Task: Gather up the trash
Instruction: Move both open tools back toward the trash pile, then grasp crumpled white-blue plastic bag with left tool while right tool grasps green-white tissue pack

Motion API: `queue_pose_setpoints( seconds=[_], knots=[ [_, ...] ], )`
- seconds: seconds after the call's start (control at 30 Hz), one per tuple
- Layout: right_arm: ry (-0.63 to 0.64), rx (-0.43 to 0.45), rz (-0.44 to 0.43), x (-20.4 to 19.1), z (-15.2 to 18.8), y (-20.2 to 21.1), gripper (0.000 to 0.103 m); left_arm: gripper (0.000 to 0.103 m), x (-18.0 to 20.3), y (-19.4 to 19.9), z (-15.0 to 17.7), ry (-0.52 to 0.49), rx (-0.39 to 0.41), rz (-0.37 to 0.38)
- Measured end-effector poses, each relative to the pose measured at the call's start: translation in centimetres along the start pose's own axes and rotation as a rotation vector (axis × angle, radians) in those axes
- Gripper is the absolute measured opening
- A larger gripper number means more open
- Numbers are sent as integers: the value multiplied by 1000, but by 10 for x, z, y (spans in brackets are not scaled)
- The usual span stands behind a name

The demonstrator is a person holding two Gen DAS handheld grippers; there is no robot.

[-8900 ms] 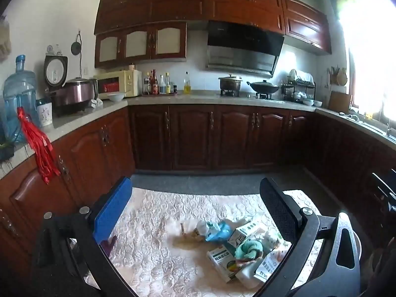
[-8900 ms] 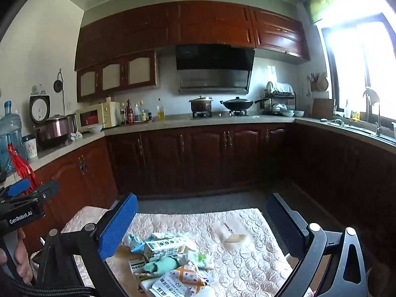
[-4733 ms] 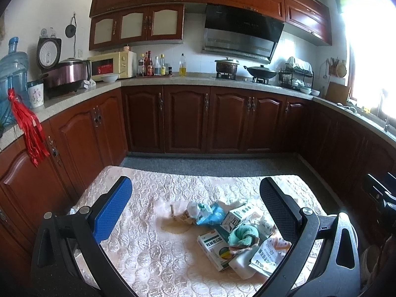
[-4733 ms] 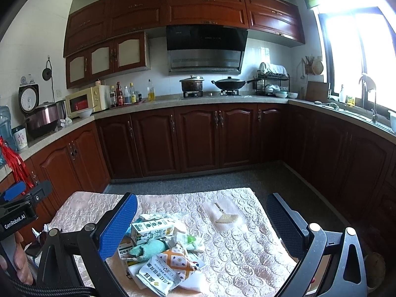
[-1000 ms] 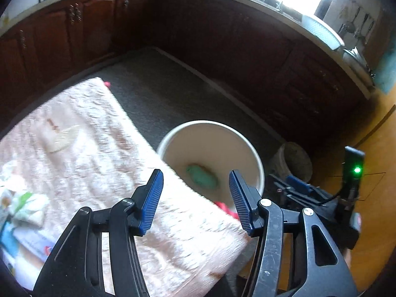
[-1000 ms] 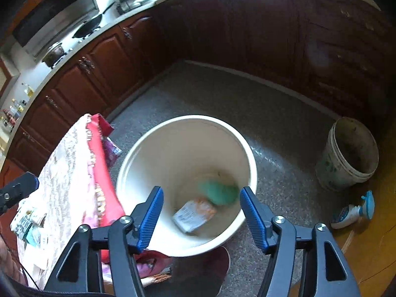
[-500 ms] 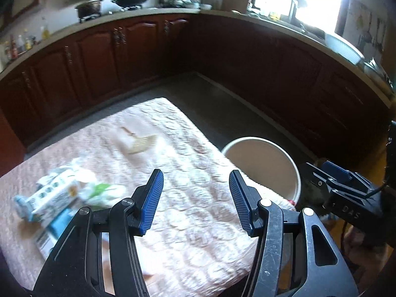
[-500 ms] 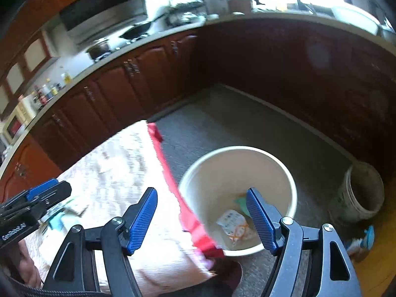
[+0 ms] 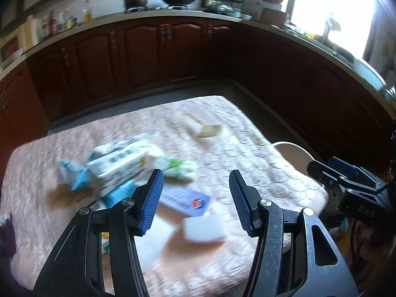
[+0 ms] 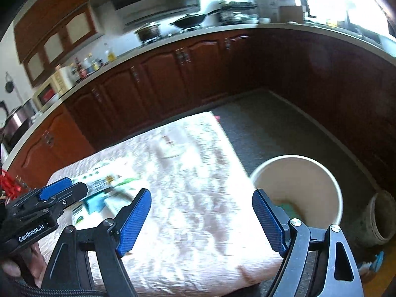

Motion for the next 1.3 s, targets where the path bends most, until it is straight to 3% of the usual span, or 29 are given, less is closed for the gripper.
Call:
queue_pose_setpoints(
  seconds=[0.3, 0.6, 0.93, 1.13, 1.2, 1.3],
  knots=[
    [64, -63, -83, -51, 13, -31, 81, 54, -84, 11, 22, 95, -13, -120],
    [105, -121, -125, -80, 27, -51, 81, 54, -135, 11, 39, 169, -26, -203],
    [142, -170, -153, -102, 36, -72, 81, 54, -148, 7, 42, 166, -32, -230],
    [178, -200, -188, -116, 39, -89, 81, 55, -168, 3, 47, 188, -52, -207],
    [184, -220, -200, -119, 39, -98, 81, 64, -178, 0, 48, 203, -60, -190],
    [193, -254, -236, -126, 40, -114, 82, 65, -194, -5, 45, 221, -62, -166]
  ],
)
Point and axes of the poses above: each gripper's, at about its wrist camera, not at the fingertips, and y roughly against the way its jaws point, x to its right, z to its underside, the point moved 6 cm from there along -y, roughly the way its jaws point, and after that the axes turned 7 degrees about x, right-handed, at the moved point
